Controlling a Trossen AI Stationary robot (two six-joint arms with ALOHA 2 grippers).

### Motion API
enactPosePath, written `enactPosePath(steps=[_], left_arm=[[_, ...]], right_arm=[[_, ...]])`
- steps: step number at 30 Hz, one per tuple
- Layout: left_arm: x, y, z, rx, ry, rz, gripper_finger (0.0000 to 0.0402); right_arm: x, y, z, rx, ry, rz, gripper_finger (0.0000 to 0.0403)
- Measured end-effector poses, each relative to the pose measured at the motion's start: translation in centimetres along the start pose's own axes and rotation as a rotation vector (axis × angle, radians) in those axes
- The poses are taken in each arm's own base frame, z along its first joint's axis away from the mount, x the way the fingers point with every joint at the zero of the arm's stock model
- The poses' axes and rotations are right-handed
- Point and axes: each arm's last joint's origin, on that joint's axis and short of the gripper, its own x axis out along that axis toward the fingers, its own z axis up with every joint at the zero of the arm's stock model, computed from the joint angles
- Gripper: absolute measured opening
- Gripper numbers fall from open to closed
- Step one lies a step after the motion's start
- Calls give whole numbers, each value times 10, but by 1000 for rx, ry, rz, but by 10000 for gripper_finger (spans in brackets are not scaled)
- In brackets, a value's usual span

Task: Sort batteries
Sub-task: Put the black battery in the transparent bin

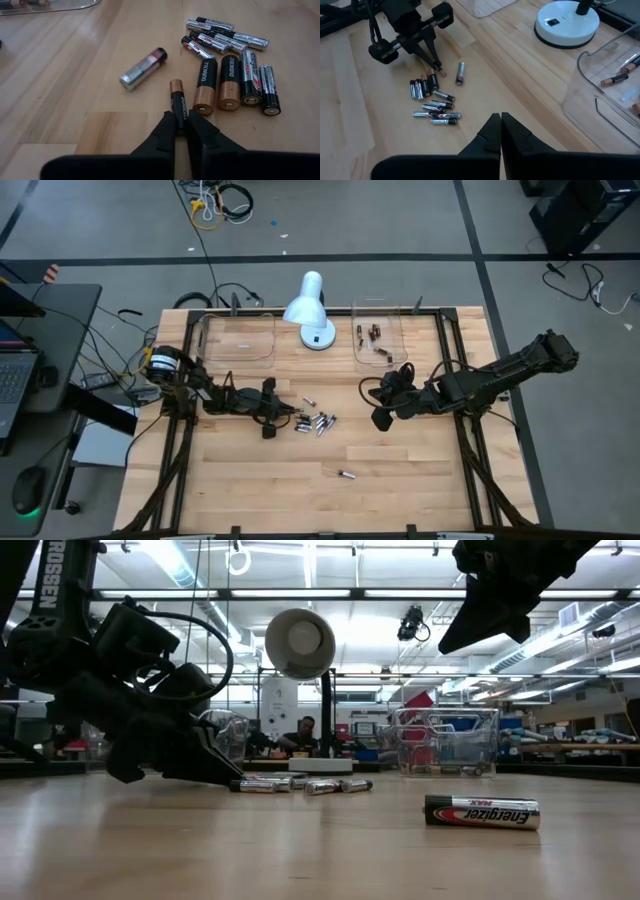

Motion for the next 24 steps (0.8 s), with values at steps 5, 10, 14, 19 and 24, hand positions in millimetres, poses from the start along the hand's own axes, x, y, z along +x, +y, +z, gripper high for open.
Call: enactPosePath(steps=[5,10,14,19,24], left_arm=[[-2,-1,2,-18,-37,-10,19],[-10,-2,7,-28,-161,-48,18],[-16,-1,12,-39,-236,-44,18],[-20,-3,22,-47,-351,-89,17],[-15,-7,35,-44,-412,-142,17]], right_arm=[[0,2,2,15,-25,9,0],[6,7,4,-40,-66,18,0],[23,23,5,-153,-128,55,0],[51,46,5,-306,-256,104,0],[78,66,3,-391,-424,141,1]])
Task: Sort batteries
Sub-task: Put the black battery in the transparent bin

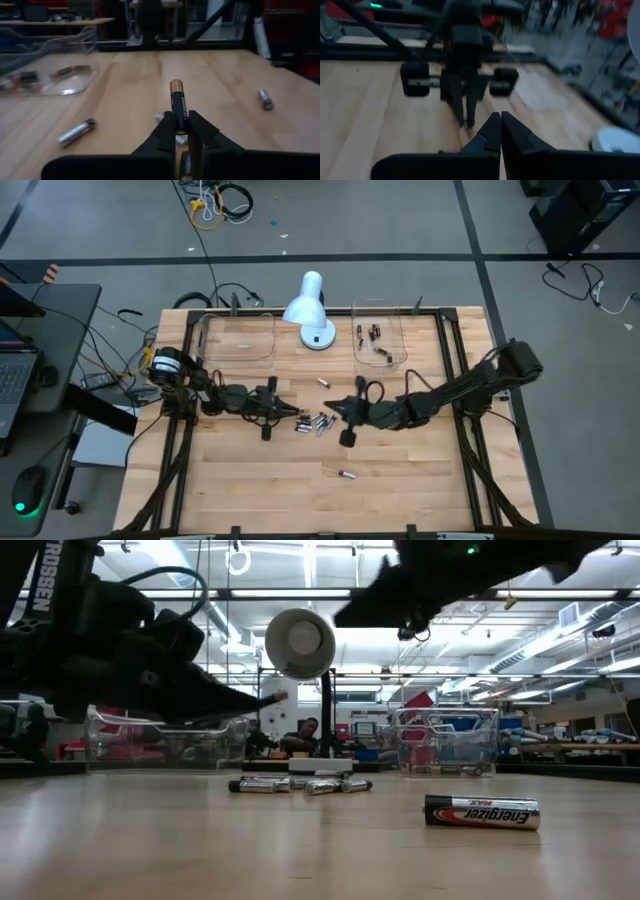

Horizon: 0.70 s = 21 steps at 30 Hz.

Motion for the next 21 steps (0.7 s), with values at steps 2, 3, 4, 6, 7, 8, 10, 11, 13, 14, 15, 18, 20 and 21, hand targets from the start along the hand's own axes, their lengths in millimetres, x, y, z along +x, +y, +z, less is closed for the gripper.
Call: enactPosePath(steps=[2,3,4,6,7,8,10,11,13,14,15,18,20,21], left_arm=[[3,-2,3,-1,-15,-30,17],[5,-3,5,0,-28,-39,17],[8,-5,7,0,-40,-48,17],[11,-7,9,0,-55,-66,17],[14,-9,11,1,-66,-77,17],[17,-10,14,1,-80,-82,17],[20,-11,16,1,-96,-85,17],[22,-11,18,1,-105,-88,17],[25,-12,21,2,-122,-88,17],[26,-12,22,5,-126,-88,17],[28,-12,23,7,-132,-88,17],[30,-11,25,8,-144,-80,17],[32,-11,27,9,-155,-80,17],[33,-11,28,9,-158,-80,17]], right_arm=[[9,6,-4,-17,-50,0,3],[12,8,-6,-28,-67,0,6],[16,10,-10,-45,-72,-1,9],[21,13,-16,-45,-96,-1,19],[23,14,-18,-46,-104,-1,25],[24,16,-20,-45,-113,2,31],[27,18,-23,-40,-127,20,45],[28,19,-25,-43,-124,26,53],[30,20,-27,-40,-130,38,67],[29,20,-26,-42,-132,43,75],[29,21,-26,-43,-135,54,81],[29,22,-26,-41,-142,97,98],[29,22,-26,-40,-142,99,105],[29,22,-26,-40,-141,99,106]])
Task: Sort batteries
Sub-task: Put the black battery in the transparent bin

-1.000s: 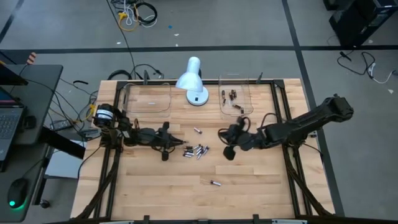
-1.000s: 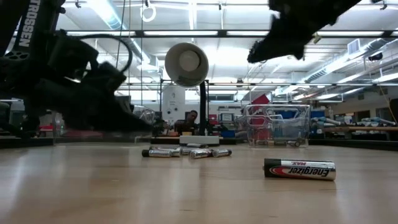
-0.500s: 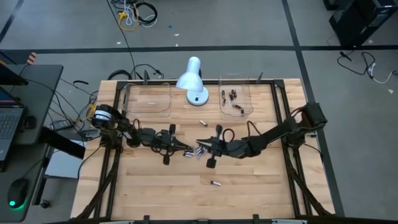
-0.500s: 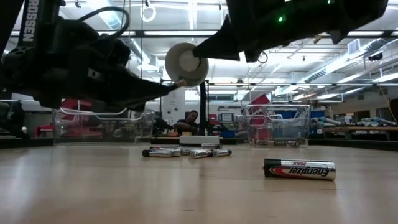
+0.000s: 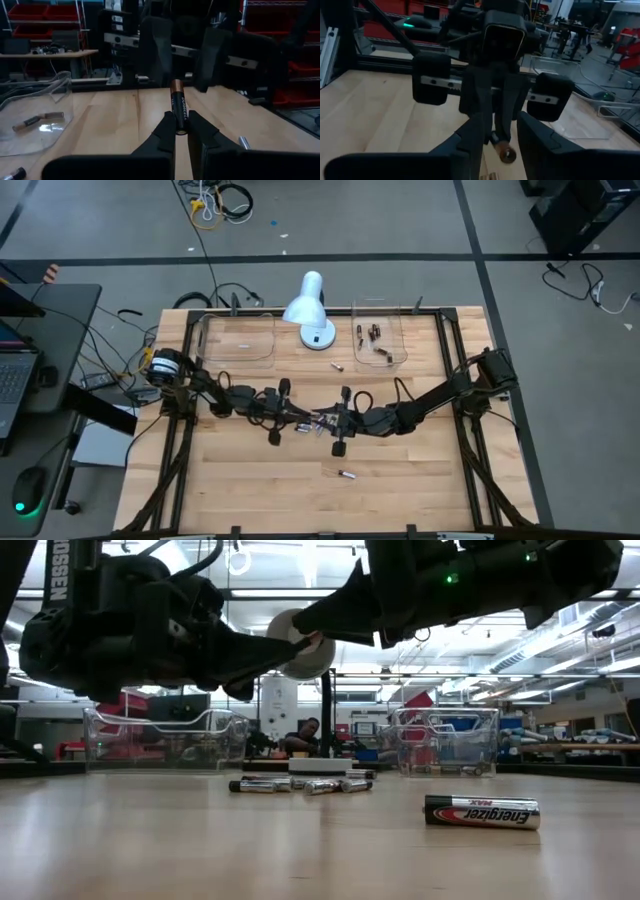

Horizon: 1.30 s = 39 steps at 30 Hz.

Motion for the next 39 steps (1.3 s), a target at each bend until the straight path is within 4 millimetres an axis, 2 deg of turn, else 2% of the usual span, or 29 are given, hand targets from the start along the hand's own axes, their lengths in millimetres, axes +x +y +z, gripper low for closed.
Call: enactPosePath(steps=[13,24,29,39], left_arm=[[4,0,3,1,-18,-19,17],[4,0,3,0,-18,-18,20],[4,0,3,-36,-18,-17,40],[4,0,2,-87,-9,-19,112]], right_arm=[[0,0,0,-1,2,6,90],[1,-3,0,0,2,5,19],[2,-3,0,3,2,2,19],[2,-4,0,18,-3,-17,19]])
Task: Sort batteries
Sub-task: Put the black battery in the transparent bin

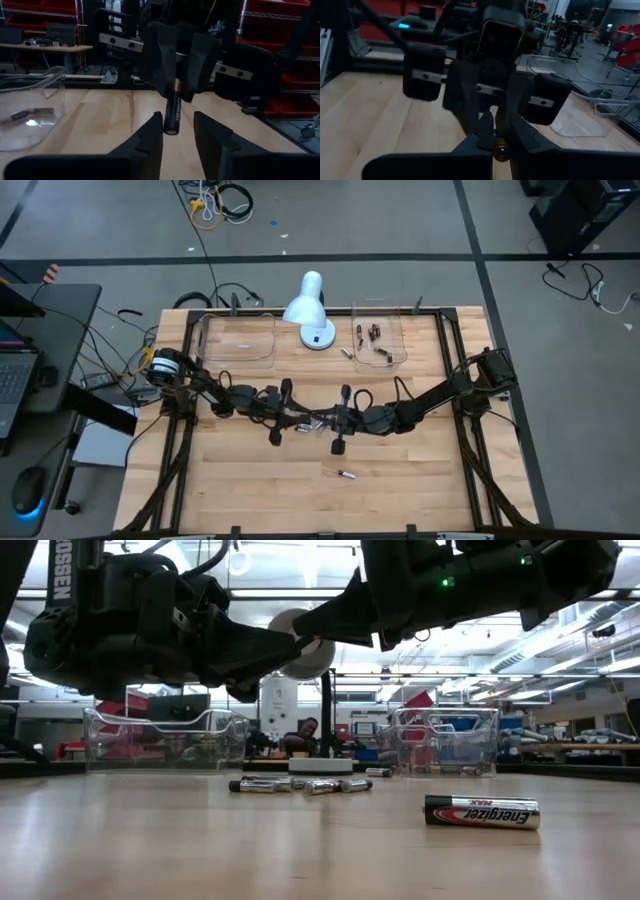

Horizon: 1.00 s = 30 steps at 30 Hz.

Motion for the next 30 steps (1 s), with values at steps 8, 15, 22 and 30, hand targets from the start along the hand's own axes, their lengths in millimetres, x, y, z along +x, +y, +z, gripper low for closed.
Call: enactPosePath(steps=[8,15,22,30], left_arm=[[-5,1,-6,-8,42,52,126],[-21,3,-15,-57,106,101,126],[-34,3,-22,-102,152,112,126],[-41,3,-25,-101,178,143,126]], right_arm=[[-13,-14,22,88,37,-107,19],[-45,-51,52,105,161,-333,19],[-78,-105,59,309,309,-501,19],[-94,-152,33,568,565,-669,23]])
